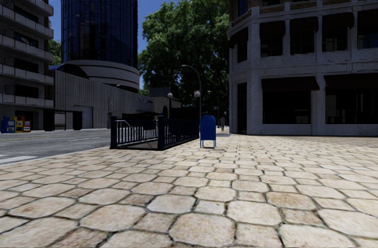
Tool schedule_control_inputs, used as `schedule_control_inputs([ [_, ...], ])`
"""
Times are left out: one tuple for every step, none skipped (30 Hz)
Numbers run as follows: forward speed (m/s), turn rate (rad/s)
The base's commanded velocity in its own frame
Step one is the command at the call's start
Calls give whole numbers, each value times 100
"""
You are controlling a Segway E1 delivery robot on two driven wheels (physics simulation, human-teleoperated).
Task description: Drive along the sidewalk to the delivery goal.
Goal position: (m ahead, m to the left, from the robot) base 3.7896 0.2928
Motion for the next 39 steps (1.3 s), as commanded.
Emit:
schedule_control_inputs([
  [200,0],
  [200,0],
  [200,0],
  [200,0],
  [200,0],
  [200,0],
  [200,0],
  [200,0],
  [200,0],
  [200,0],
  [200,0],
  [200,0],
  [200,0],
  [200,0],
  [200,0],
  [200,0],
  [199,7],
  [186,12],
  [171,14],
  [171,14],
  [163,22],
  [161,27],
  [159,28],
  [159,29],
  [159,29],
  [159,29],
  [159,29],
  [159,29],
  [159,29],
  [159,29],
  [159,29],
  [159,29],
  [159,30],
  [159,31],
  [159,31],
  [159,32],
  [159,32],
  [159,32],
  [159,32],
])
